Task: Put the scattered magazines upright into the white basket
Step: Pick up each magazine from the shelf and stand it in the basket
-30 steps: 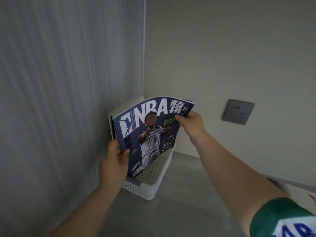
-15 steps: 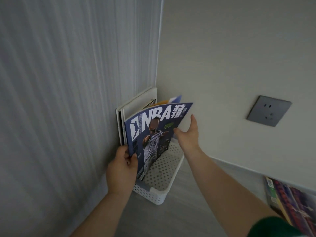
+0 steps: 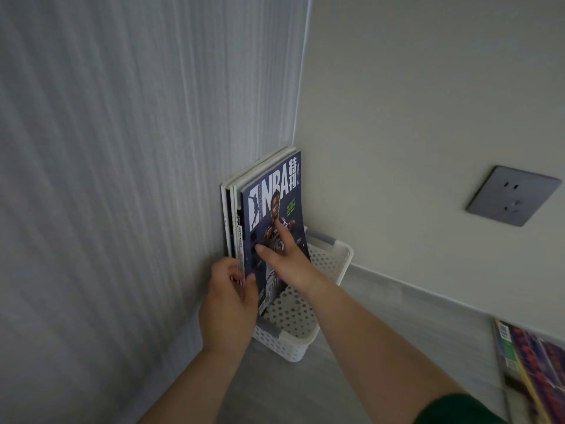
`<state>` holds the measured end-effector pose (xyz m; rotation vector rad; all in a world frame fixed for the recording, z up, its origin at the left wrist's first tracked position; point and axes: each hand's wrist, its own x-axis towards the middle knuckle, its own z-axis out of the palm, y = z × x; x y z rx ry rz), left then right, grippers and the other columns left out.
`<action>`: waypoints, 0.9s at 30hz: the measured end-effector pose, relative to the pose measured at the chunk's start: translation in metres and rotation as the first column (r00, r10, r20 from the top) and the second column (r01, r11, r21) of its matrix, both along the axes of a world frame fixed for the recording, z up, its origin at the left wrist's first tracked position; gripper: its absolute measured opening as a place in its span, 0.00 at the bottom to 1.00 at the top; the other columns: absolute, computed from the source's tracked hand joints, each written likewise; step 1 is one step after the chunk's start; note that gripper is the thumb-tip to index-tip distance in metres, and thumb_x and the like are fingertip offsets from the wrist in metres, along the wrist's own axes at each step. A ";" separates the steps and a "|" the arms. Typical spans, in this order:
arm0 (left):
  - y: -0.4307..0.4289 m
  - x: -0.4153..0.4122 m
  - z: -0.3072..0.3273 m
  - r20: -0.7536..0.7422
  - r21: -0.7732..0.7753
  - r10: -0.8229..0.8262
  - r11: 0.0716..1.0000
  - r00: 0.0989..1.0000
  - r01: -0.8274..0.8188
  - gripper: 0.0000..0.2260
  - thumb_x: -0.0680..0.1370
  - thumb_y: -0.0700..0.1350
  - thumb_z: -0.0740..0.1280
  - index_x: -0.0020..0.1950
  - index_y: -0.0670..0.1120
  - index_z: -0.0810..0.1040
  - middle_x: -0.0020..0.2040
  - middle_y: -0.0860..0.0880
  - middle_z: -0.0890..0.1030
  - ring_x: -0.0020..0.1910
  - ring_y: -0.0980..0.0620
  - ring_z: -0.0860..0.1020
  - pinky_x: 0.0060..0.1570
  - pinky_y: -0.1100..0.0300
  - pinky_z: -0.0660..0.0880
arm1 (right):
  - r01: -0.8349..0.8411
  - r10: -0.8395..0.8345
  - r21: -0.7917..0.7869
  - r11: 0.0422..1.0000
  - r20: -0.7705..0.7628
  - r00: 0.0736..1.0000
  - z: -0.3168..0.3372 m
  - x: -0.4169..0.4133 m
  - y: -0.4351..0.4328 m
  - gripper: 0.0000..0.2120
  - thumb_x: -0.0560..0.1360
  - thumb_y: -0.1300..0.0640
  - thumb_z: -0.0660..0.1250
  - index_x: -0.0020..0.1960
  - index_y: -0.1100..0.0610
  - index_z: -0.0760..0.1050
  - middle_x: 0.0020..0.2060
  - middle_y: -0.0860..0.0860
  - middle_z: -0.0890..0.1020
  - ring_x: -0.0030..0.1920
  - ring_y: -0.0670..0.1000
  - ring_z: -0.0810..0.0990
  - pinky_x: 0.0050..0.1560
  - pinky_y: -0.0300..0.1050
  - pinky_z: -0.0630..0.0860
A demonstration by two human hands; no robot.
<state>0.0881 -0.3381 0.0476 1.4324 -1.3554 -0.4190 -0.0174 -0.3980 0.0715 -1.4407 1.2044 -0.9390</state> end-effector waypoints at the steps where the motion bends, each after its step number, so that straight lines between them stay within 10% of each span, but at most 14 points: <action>1: 0.003 -0.001 -0.001 0.030 0.005 -0.034 0.999 0.999 0.034 0.10 0.73 0.37 0.65 0.54 0.41 0.73 0.41 0.49 0.76 0.39 0.45 0.77 0.38 0.55 0.72 | 0.003 -0.003 -0.001 1.000 -0.005 1.000 0.000 0.000 -0.001 0.32 0.75 0.55 0.62 0.72 0.46 0.49 0.66 0.47 0.68 0.60 0.41 0.66 0.60 0.35 0.63; 10: 0.005 -0.004 -0.004 0.072 0.116 -0.133 0.985 0.988 0.125 0.20 0.75 0.39 0.61 0.67 0.48 0.66 0.47 0.54 0.74 0.42 0.53 0.73 0.41 0.60 0.67 | 0.023 -0.031 -0.074 0.997 -0.112 0.993 0.003 -0.006 0.011 0.29 0.75 0.56 0.63 0.72 0.52 0.54 0.67 0.50 0.66 0.62 0.42 0.65 0.59 0.30 0.62; 22: 0.082 -0.094 -0.006 0.020 0.196 -0.462 0.871 0.887 0.449 0.09 0.73 0.36 0.66 0.38 0.50 0.74 0.36 0.50 0.78 0.35 0.51 0.75 0.38 0.64 0.70 | 0.419 -0.442 -0.141 0.897 -0.328 0.835 -0.012 -0.160 0.145 0.10 0.74 0.62 0.64 0.53 0.62 0.78 0.52 0.60 0.82 0.44 0.47 0.74 0.35 0.20 0.65; 27: 0.139 -0.172 -0.023 0.019 0.292 -0.594 0.772 0.804 0.564 0.17 0.73 0.38 0.66 0.31 0.58 0.70 0.30 0.55 0.77 0.30 0.61 0.75 0.33 0.69 0.67 | 0.609 -0.576 -0.074 0.790 -0.431 0.694 -0.036 -0.260 0.236 0.10 0.75 0.61 0.62 0.52 0.62 0.78 0.52 0.59 0.82 0.51 0.53 0.79 0.44 0.37 0.69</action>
